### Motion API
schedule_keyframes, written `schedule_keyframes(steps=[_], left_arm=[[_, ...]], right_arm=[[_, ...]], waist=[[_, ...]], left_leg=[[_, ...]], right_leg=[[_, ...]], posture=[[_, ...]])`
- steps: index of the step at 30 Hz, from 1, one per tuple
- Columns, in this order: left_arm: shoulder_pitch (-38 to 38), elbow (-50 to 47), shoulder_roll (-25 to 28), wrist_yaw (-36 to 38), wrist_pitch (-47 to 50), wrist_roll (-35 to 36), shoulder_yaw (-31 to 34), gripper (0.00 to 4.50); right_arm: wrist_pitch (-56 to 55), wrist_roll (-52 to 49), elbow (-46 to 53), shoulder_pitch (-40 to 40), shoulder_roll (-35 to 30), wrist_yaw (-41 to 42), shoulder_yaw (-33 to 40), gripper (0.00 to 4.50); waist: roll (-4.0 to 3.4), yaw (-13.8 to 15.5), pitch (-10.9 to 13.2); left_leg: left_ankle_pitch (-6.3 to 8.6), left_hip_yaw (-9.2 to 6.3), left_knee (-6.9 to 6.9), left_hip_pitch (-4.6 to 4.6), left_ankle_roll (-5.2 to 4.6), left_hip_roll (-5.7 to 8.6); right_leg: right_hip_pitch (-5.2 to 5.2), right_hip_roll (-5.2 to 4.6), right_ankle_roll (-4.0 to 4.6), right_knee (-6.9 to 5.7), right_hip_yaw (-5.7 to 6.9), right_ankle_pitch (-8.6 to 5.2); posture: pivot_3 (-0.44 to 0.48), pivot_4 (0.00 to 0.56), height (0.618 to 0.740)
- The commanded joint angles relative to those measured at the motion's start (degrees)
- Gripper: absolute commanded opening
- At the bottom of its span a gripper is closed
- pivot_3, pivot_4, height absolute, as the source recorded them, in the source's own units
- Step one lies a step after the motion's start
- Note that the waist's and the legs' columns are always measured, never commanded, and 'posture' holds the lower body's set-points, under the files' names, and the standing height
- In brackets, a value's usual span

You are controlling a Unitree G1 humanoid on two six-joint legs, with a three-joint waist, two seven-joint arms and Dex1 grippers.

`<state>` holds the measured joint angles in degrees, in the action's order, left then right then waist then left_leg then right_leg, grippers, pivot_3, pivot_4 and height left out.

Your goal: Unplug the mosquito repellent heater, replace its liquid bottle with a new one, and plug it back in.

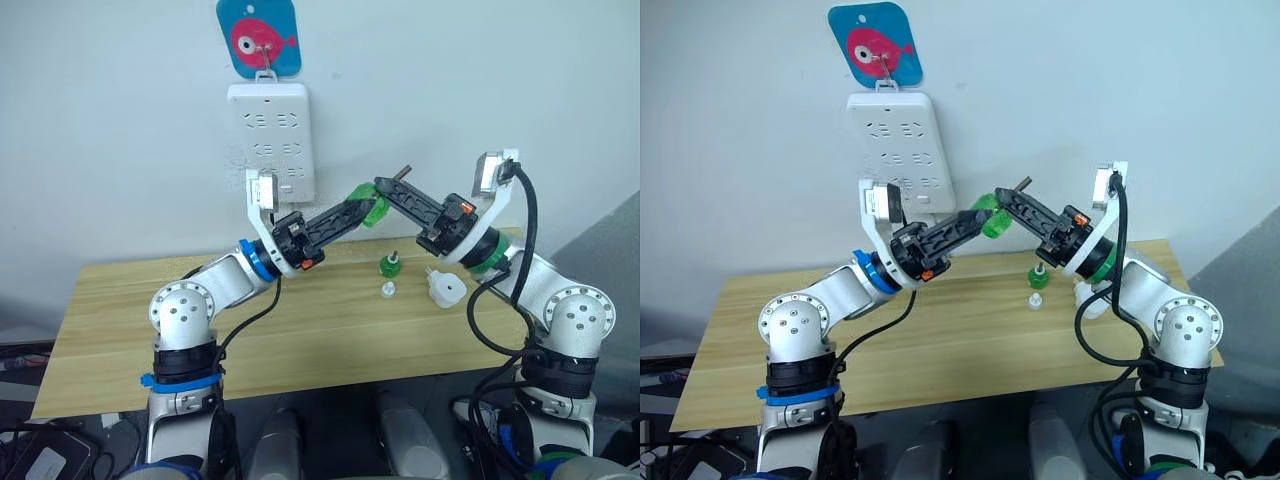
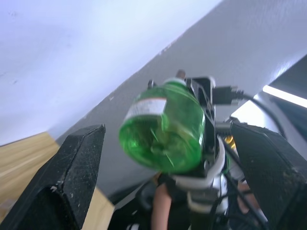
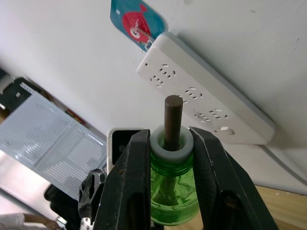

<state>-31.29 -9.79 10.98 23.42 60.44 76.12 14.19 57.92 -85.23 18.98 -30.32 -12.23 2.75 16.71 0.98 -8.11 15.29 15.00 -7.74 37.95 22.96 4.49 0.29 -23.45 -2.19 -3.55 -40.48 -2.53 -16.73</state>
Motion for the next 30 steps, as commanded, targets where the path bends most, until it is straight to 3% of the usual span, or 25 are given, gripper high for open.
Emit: schedule_keyframes(steps=[1,16,19,24,30], left_arm=[[-0.69,-0.77,-0.09,-2.47,-0.49,4.36,0.86,4.43],[-0.14,-0.64,-1.88,-8.96,-2.9,12.2,-1.27,4.43],[-0.01,-0.48,-2.21,-9.59,-3.68,12.56,-1.45,3.83],[-0.07,-0.2,-1.49,-9.04,-3.73,12.64,-1.98,2.43],[0.14,-0.06,-0.75,-8.58,-3.86,12.65,-2.29,2.3]], right_arm=[[-3.04,-6.29,1.11,0.25,0.21,-4.13,-0.43,0.81],[-9.86,-12.82,2.45,0.72,-1.19,-9.28,-5.79,0.81],[-10.39,-13.41,2.52,0.99,-1.76,-9.22,-6.39,0.81],[-11.16,-14.22,2.69,1.23,-2.71,-9.0,-7.29,0.81],[-12.26,-15.22,3.11,1.67,-3.26,-8.7,-7.92,0.81]], waist=[[-0.02,-0.01,-0.02],[-0.06,0.03,-0.08],[-0.06,0.05,-0.08],[-0.07,0.07,-0.08],[-0.07,0.08,-0.08]], left_leg=[[0.0,0.0,0.0,0.0,0.0,0.0],[0.0,0.02,-0.01,0.01,0.0,0.01],[0.0,0.02,-0.01,0.01,0.0,0.01],[0.0,0.03,-0.01,0.01,0.0,0.01],[0.0,0.03,-0.01,0.01,0.0,0.01]], right_leg=[[0.0,0.0,0.0,0.0,-0.01,0.0],[0.0,0.01,0.0,0.02,-0.03,0.0],[0.0,0.02,0.0,0.03,-0.03,0.0],[0.0,0.02,0.0,0.04,-0.04,0.0],[0.0,0.03,0.0,0.04,-0.04,0.0]], posture=[[-0.193,0.179,0.734],[-0.191,0.179,0.734],[-0.19,0.179,0.734],[-0.191,0.179,0.734],[-0.19,0.179,0.734]])
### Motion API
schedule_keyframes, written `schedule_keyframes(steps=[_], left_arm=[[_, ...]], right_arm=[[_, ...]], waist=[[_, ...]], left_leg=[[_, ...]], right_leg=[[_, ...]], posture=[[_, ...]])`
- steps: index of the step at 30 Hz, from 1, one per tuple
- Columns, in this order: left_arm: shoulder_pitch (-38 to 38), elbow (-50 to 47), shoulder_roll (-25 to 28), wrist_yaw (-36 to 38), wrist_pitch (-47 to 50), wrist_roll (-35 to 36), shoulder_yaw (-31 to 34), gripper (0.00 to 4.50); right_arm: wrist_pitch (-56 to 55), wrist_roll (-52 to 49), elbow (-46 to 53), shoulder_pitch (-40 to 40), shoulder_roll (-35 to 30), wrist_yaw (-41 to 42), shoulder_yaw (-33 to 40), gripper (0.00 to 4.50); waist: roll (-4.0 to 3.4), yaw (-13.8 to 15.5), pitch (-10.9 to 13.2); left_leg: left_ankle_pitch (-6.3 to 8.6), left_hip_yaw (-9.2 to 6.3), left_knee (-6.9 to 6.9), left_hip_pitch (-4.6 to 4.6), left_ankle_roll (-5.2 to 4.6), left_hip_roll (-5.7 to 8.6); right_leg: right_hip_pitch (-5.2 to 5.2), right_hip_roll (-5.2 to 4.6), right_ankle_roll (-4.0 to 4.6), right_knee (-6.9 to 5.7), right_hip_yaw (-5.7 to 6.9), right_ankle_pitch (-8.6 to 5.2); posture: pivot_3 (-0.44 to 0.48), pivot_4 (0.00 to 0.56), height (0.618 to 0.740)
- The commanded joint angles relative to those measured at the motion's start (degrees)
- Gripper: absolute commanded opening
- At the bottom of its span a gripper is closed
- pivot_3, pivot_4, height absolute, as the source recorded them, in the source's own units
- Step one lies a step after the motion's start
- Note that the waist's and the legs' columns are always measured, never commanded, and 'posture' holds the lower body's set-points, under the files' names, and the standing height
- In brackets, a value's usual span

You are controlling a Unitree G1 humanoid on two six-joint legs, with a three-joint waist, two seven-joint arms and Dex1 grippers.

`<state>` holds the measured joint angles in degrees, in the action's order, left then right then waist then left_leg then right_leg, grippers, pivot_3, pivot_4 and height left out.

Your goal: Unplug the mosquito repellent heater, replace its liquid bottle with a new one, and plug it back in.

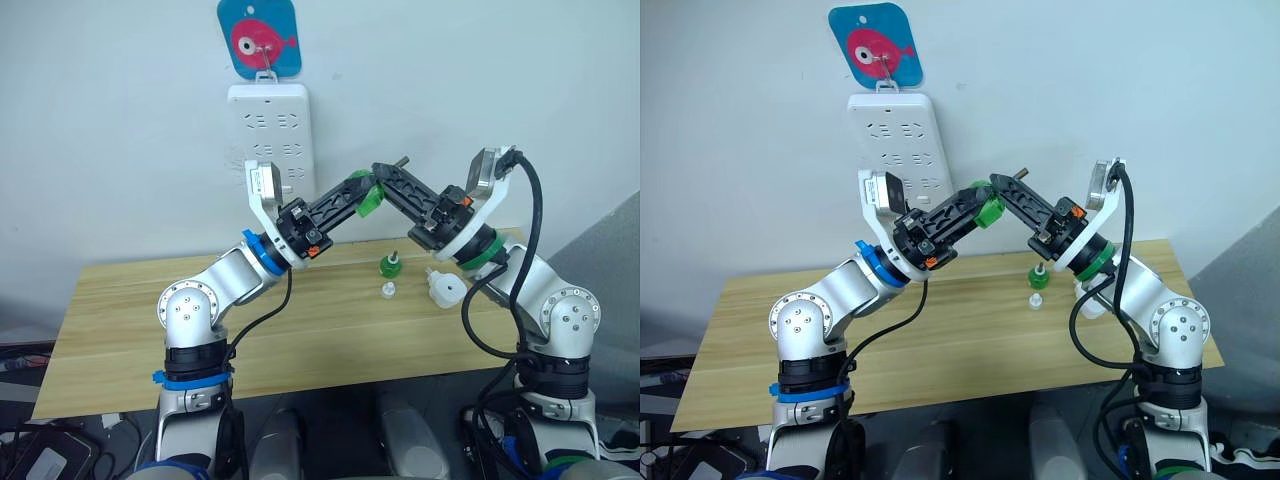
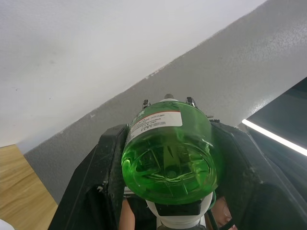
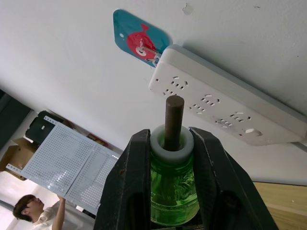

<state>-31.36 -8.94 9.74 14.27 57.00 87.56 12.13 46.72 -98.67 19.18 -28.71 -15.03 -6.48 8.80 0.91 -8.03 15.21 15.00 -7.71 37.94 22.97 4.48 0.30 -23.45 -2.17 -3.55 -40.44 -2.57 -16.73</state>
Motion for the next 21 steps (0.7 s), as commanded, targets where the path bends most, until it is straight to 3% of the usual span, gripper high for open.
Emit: schedule_keyframes(steps=[1,3,10,12,14,19,21], left_arm=[[0.25,-0.93,0.63,0.64,-0.44,1.25,-0.32,2.3],[0.39,-0.91,0.73,0.7,-0.63,1.16,-0.42,2.3],[0.73,-0.77,3.06,1.79,-0.71,0.89,0.37,2.3],[1.21,-0.84,4.67,2.65,-0.89,-0.68,0.38,2.3],[2.59,-2.09,8.42,6.17,-1.49,-6.87,-1.32,2.3],[9.24,-6.06,20.18,20.88,-9.99,-27.44,-9.68,2.3],[11.62,-7.25,22.34,24.46,-12.42,-31.33,-11.53,2.3]], right_arm=[[-1.16,-2.15,2.99,0.11,-0.51,0.67,-0.13,0.81],[-2.27,-2.72,2.99,0.3,0.13,0.2,0.08,0.81],[-5.82,1.27,1.37,1.47,-2.81,-1.28,3.57,3.18],[-6.01,3.64,0.29,2.43,-5.89,-1.52,5.38,3.87],[-4.15,12.44,-0.04,3.34,-12.78,-0.99,5.06,4.5],[1.8,38.99,2.63,4.27,-34.05,8.03,-7.46,4.5],[1.97,44.34,3.18,4.35,-37.05,10.09,-10.09,4.5]], waist=[[0.0,0.0,0.0],[0.0,0.01,0.0],[0.0,0.16,0.0],[0.0,0.19,0.0],[-0.01,0.15,0.0],[-0.08,0.0,0.05],[-0.08,-0.01,0.05]], left_leg=[[0.0,0.0,0.0,0.0,0.0,0.0],[0.0,0.0,0.0,0.0,0.0,0.0],[0.0,0.0,0.0,0.01,0.0,0.0],[0.0,0.0,0.0,0.02,0.0,0.02],[0.0,0.01,-0.02,0.01,-0.01,0.02],[0.02,0.12,-0.14,-0.04,-0.03,0.01],[0.02,0.12,-0.22,-0.07,-0.04,-0.08]], right_leg=[[0.0,0.0,0.0,0.0,0.0,0.0],[0.0,0.0,0.0,0.0,0.0,0.0],[0.0,0.0,0.0,0.01,-0.01,0.0],[0.0,0.0,0.0,0.04,-0.01,0.0],[0.0,0.0,0.0,0.05,-0.02,0.0],[-0.08,0.12,0.01,0.12,-0.14,-0.02],[-0.08,0.2,0.03,0.17,-0.15,-0.03]], posture=[[-0.19,0.179,0.734],[-0.19,0.18,0.734],[-0.185,0.187,0.734],[-0.183,0.193,0.734],[-0.185,0.204,0.734],[-0.19,0.243,0.734],[-0.189,0.255,0.734]])
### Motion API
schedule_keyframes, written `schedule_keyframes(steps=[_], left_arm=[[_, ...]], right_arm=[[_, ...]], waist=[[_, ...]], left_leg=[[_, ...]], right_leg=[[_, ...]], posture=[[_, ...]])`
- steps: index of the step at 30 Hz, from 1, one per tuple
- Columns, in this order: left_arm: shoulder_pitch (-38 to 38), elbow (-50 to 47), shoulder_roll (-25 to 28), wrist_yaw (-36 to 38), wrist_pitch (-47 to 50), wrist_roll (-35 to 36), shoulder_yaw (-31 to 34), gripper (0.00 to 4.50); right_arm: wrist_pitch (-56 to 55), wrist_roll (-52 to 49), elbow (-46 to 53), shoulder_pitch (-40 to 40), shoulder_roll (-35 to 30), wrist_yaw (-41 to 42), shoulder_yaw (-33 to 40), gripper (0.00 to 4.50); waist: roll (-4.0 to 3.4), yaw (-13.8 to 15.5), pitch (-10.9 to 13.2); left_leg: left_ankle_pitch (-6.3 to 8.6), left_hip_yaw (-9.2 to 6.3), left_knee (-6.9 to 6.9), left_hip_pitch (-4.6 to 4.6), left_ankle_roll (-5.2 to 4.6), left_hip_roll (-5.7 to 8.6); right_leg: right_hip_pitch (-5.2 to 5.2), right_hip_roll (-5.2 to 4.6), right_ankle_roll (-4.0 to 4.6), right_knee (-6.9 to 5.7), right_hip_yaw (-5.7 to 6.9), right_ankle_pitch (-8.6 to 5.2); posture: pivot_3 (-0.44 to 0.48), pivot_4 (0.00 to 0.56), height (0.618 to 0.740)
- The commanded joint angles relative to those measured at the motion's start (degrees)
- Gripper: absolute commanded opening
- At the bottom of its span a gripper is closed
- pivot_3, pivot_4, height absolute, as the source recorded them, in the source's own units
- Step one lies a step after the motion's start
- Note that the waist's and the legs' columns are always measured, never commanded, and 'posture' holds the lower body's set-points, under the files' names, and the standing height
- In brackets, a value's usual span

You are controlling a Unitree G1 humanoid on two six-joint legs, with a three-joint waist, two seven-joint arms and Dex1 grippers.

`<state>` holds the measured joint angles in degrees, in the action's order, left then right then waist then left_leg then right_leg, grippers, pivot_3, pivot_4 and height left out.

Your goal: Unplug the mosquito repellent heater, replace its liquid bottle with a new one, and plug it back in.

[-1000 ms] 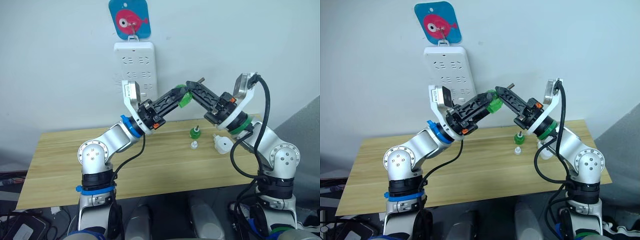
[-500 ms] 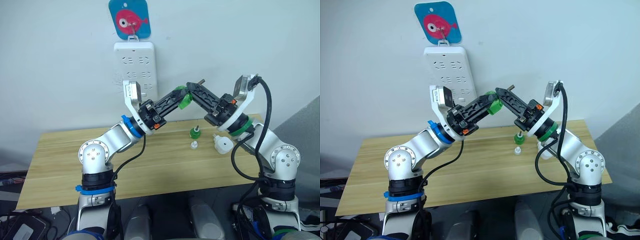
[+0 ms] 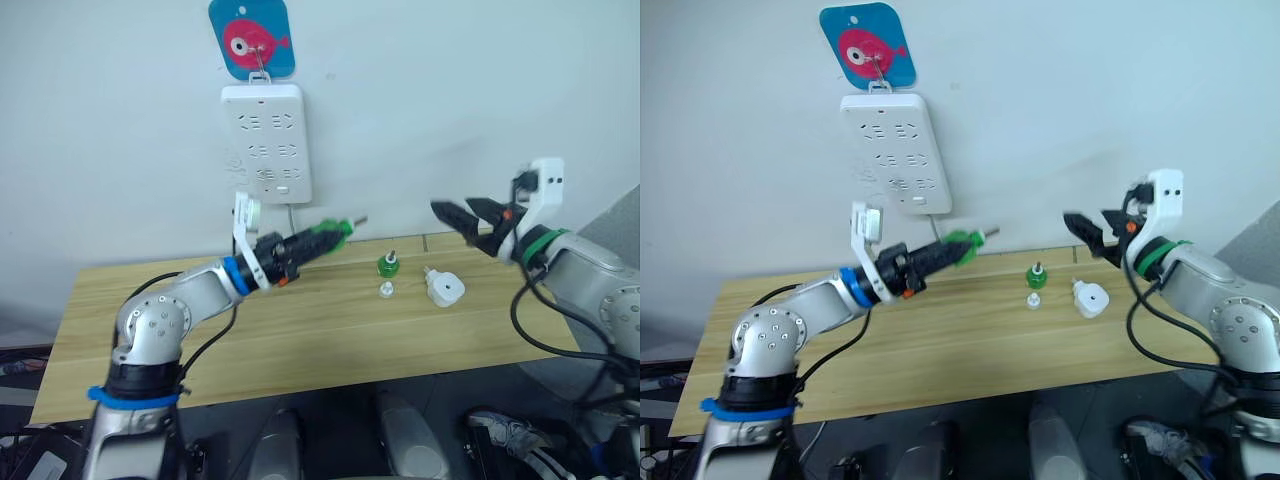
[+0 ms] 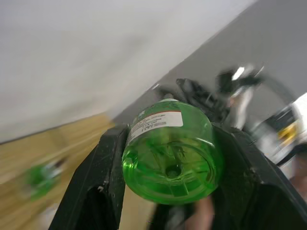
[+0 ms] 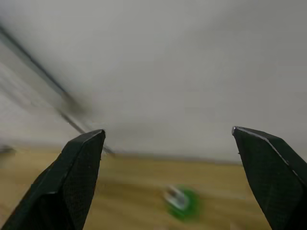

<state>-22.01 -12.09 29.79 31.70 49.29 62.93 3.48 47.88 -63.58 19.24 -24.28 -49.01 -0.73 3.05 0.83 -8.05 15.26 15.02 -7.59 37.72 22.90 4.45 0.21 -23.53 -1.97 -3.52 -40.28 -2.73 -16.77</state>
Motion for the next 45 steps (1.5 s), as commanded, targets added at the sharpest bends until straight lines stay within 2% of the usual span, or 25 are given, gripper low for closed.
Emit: schedule_keyframes(steps=[1,4,6,8,18,32,45], left_arm=[[2.87,-4.4,2.53,7.97,-5.38,-7.65,-3.21,2.3],[4.14,-5.1,2.7,10.32,-7.08,-10.53,-4.03,2.3],[5.73,-5.79,3.01,12.23,-8.88,-13.26,-5.2,2.3],[6.85,-6.09,2.72,13.31,-10.05,-15.11,-5.87,2.3],[9.61,-7.54,1.01,15.81,-13.02,-20.5,-8.93,2.3],[12.88,-10.33,-0.56,15.11,-13.64,-22.52,-8.89,2.3],[13.84,-11.19,-0.59,15.25,-13.5,-22.98,-8.53,2.3]], right_arm=[[1.03,10.42,3.11,-0.04,-3.46,5.45,-4.63,4.5],[4.8,13.01,2.51,-0.79,-4.52,8.76,-5.81,4.5],[8.47,19.78,0.21,-3.53,-9.14,14.13,-12.75,4.5],[11.44,25.01,-3.49,-6.26,-10.88,16.58,-17.52,4.5],[23.05,33.95,-17.53,-17.29,-4.38,28.23,-27.25,4.5],[16.63,49.58,-28.53,-21.35,2.35,37.65,-35.1,4.5],[11.17,58.15,-39.62,-23.41,7.88,42.63,-34.2,4.5]], waist=[[0.02,0.09,0.01],[0.06,0.47,0.08],[0.0,0.72,0.27],[-0.08,0.84,0.38],[0.0,1.38,1.65],[0.01,1.84,1.84],[0.01,2.08,1.88]], left_leg=[[0.01,-0.01,-0.03,0.02,-0.01,-0.05],[0.02,-0.01,0.01,0.09,-0.03,-0.05],[0.02,-0.01,0.03,0.09,-0.04,-0.02],[0.03,0.07,0.07,0.1,-0.06,0.08],[0.15,0.08,0.11,0.11,-0.26,0.02],[0.18,0.01,0.09,0.14,-0.31,0.05],[0.18,-0.02,0.07,0.15,-0.31,0.06]], right_leg=[[-0.01,0.03,0.01,0.04,0.01,0.0],[0.01,0.0,0.01,0.08,0.01,0.0],[0.11,-0.04,0.0,0.24,0.01,0.01],[0.13,-0.16,-0.04,0.34,-0.07,0.03],[0.14,-0.16,-0.04,0.37,-0.05,0.03],[0.13,-0.19,-0.04,0.38,0.04,0.03],[0.13,-0.2,-0.04,0.39,0.06,0.03]], posture=[[-0.187,0.261,0.734],[-0.183,0.278,0.734],[-0.188,0.291,0.734],[-0.191,0.3,0.734],[-0.175,0.322,0.734],[-0.118,0.318,0.734],[-0.098,0.311,0.734]])
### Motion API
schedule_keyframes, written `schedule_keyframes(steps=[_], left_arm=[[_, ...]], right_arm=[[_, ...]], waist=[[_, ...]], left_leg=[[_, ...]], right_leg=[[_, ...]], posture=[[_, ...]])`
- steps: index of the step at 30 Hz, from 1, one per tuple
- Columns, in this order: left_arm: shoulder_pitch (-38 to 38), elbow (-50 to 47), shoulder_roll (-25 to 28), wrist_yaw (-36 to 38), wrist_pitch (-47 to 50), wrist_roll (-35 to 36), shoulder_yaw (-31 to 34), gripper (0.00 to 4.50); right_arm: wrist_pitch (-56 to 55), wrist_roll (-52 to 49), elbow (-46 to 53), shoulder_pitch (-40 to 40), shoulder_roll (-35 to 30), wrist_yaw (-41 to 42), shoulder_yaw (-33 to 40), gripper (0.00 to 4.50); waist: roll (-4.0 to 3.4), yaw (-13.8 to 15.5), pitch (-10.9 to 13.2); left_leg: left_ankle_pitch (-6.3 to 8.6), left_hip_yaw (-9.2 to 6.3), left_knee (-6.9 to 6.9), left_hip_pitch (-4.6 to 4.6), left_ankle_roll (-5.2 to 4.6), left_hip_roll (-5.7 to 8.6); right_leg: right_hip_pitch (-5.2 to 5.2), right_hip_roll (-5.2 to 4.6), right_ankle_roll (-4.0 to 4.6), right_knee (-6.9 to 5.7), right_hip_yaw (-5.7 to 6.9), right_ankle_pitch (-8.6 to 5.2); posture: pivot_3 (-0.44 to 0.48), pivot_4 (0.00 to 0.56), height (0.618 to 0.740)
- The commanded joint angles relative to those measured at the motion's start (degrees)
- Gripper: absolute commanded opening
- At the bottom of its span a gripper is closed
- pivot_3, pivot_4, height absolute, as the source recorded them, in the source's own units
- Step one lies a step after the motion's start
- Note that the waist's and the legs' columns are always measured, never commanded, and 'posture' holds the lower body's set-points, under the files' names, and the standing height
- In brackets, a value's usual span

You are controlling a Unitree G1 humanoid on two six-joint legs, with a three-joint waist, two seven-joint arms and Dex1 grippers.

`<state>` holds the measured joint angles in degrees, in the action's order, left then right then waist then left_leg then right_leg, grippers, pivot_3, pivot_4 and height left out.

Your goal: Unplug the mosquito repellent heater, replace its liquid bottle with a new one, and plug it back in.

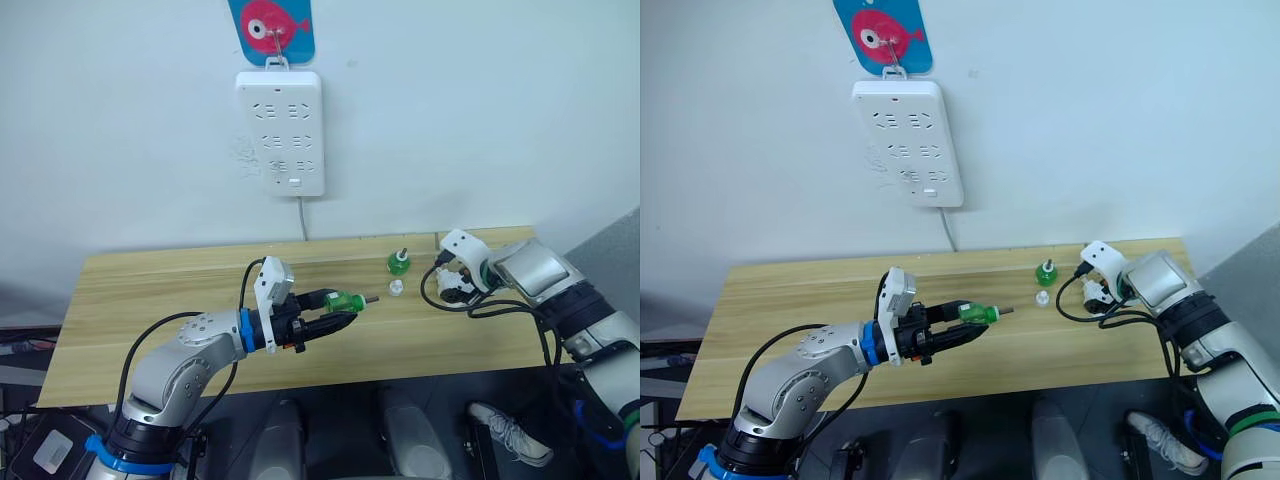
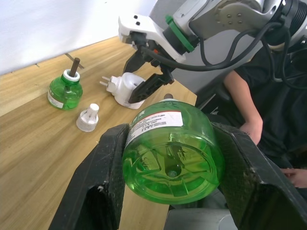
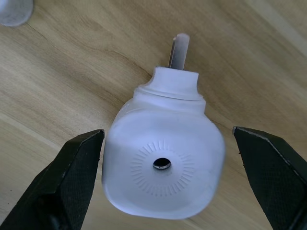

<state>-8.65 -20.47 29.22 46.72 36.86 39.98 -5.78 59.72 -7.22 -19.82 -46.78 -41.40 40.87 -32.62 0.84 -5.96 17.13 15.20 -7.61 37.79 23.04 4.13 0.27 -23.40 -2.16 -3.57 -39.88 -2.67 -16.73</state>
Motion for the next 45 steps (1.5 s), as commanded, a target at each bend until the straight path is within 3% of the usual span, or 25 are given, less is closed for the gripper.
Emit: schedule_keyframes(steps=[1,6,10,15,22,25,29,36,45], left_arm=[[0.47,-2.74,0.02,0.33,-1.11,-0.08,0.74,2.3],[-0.14,-2.25,0.12,0.7,-1.05,-0.13,0.81,2.3],[-0.8,-1.36,0.51,1.65,-1.23,-0.41,0.76,2.3],[-3.64,1.41,1.96,4.8,-0.98,-0.24,1.61,2.3],[-10.12,4.99,3.58,8.05,4.04,4.75,5.32,2.3],[-14.16,6.28,4.82,9.55,9.45,9.88,7.87,2.3],[-19.25,8.48,5.83,10.31,15.02,14.68,9.97,2.3],[-22.79,9.16,6.02,9.52,19.04,17.67,11.72,2.3],[-22.78,7.36,6.83,9.24,21.47,20.45,12.69,2.3]], right_arm=[[-0.56,2.06,-0.79,-0.84,0.61,1.2,1.72,4.33],[-0.48,3.26,-0.01,0.24,1.52,1.62,2.79,3.03],[0.05,3.56,2.6,1.36,0.18,2.17,4.73,3.03],[2.28,0.26,13.93,5.6,-5.78,4.43,12.12,3.03],[12.37,-12.46,34.64,15.72,-9.24,7.61,31.85,3.03],[15.95,-20.47,41.83,17.16,-6.8,9.68,40.27,3.03],[17.73,-30.5,45.11,18.08,1.2,9.66,51.68,3.03],[21.65,-44.14,48.15,16.99,9.66,6.11,58.13,3.03],[27.64,-56.82,44.34,13.33,13.63,-1.76,60.9,3.03]], waist=[[0.0,0.0,0.0],[0.0,0.0,0.0],[0.0,0.12,0.0],[-0.02,0.33,-0.01],[-0.02,0.32,-0.04],[-0.01,-0.09,-0.05],[0.03,-0.6,-0.16],[0.02,-0.81,-0.19],[0.01,-0.8,-0.22]], left_leg=[[0.0,0.0,0.0,0.0,0.0,0.0],[0.0,-0.01,0.0,-0.01,0.0,-0.01],[0.0,0.0,0.0,0.0,0.01,0.01],[0.0,-0.03,-0.01,0.03,0.01,0.01],[-0.01,-0.06,-0.01,0.08,0.02,0.01],[-0.01,-0.01,0.02,0.08,0.02,0.01],[-0.01,-0.05,0.05,0.05,0.03,-0.03],[-0.02,-0.04,0.03,0.06,0.04,-0.01],[-0.02,-0.03,0.04,0.05,0.04,0.0]], right_leg=[[0.0,0.0,0.0,0.0,0.0,0.0],[0.0,0.0,0.0,-0.01,0.01,0.0],[0.0,-0.01,0.0,0.01,0.0,0.0],[-0.02,-0.02,0.0,0.02,0.05,0.0],[-0.03,-0.02,-0.01,0.06,0.13,0.0],[-0.03,-0.03,-0.02,0.06,0.1,0.01],[-0.01,0.02,-0.03,-0.02,0.14,0.01],[-0.01,-0.02,-0.05,0.01,0.12,0.03],[-0.02,-0.02,-0.05,-0.02,0.11,0.03]], posture=[[-0.098,0.309,0.734],[-0.106,0.303,0.734],[-0.122,0.294,0.734],[-0.15,0.263,0.734],[-0.184,0.232,0.734],[-0.205,0.222,0.734],[-0.217,0.214,0.734],[-0.209,0.204,0.734],[-0.19,0.201,0.734]])
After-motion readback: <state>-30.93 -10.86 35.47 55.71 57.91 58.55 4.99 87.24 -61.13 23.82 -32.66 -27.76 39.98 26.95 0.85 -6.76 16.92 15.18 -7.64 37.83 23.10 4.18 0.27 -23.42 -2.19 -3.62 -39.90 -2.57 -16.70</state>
